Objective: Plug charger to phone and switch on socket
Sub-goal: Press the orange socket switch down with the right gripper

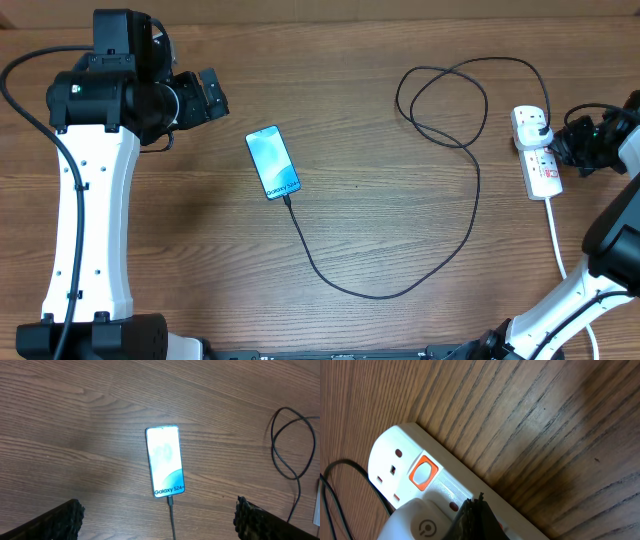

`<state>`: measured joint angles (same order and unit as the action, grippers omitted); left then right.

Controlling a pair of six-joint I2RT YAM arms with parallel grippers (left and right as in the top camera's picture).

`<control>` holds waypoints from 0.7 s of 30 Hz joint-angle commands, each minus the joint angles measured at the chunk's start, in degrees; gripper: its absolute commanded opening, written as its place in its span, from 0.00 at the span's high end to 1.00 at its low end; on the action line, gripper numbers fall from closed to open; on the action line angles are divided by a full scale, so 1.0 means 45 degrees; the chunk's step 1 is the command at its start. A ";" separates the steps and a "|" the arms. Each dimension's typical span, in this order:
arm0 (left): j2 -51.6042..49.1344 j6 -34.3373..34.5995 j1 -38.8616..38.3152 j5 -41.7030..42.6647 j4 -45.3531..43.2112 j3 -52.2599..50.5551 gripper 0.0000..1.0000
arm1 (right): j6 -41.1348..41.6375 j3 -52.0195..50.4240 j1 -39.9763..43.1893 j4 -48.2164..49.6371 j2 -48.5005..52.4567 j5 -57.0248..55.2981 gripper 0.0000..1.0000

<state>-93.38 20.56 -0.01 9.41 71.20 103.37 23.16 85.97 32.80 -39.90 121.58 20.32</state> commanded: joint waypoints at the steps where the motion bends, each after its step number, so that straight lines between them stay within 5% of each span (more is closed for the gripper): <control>1: 0.0170 -0.0180 -0.0010 0.0160 0.0029 0.0136 0.00 | 0.0083 -0.0092 -0.0447 -0.0398 0.0442 0.0539 0.96; 21: 0.0170 -0.0180 -0.0010 0.0160 0.0039 0.0136 0.01 | -0.0146 -0.0092 -0.1311 -0.1501 0.0442 0.0068 0.96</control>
<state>-93.38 20.56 -0.01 9.41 71.20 103.37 22.63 87.50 31.29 -44.62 121.36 17.15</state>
